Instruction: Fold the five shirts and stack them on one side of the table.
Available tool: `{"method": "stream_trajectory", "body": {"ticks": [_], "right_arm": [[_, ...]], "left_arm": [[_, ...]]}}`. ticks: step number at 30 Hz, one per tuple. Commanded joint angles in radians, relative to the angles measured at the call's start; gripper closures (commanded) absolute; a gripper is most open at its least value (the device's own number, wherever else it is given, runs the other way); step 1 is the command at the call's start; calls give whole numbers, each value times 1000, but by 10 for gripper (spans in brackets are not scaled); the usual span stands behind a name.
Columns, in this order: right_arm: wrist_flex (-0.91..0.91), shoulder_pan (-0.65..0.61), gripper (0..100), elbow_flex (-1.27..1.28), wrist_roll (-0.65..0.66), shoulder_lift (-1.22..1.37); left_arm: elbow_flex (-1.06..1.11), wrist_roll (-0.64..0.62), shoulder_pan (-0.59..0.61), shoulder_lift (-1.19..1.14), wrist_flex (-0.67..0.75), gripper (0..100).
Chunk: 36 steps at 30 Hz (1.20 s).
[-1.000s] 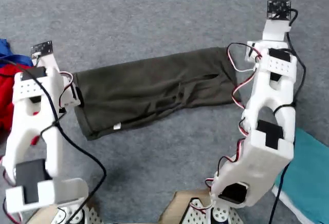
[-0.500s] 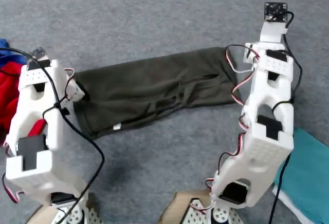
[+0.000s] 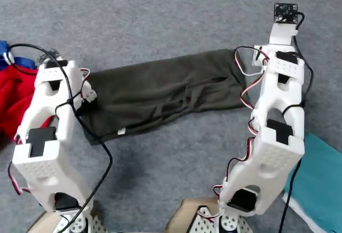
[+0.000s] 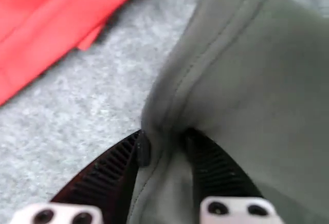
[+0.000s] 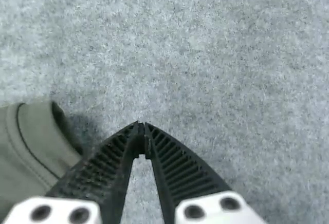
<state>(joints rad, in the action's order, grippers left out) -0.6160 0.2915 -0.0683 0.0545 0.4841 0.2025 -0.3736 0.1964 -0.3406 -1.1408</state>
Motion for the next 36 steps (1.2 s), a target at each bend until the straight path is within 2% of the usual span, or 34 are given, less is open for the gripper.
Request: {"method": "stream_trajectory", "body": {"ticks": [1,4,8,11,15,20,28,32,36], "right_arm": [[-3,19,994,-51,-8,-10],[-3,27,994,-53,-8,-12],[5,58,994,-54,-8,-12],[6,74,994,-54,-12,-12],[9,105,994,-70,-84,-10],[12,139,994,-77,-114,-7],[12,133,994,-77,-112,-7],[12,131,994,-77,-112,-7],[12,131,994,-77,-110,-5]], "left_arm": [[-9,-11,-49,-4,9,883],[-14,-15,-63,5,3,898],[-81,-15,-57,5,-25,982],[-160,-15,-83,5,-78,981],[-275,-15,-101,5,-146,981],[-376,12,-11,-2,-224,981],[-387,126,198,-2,-227,981],[-388,147,241,5,-227,981],[-445,138,218,5,-272,980]]}}
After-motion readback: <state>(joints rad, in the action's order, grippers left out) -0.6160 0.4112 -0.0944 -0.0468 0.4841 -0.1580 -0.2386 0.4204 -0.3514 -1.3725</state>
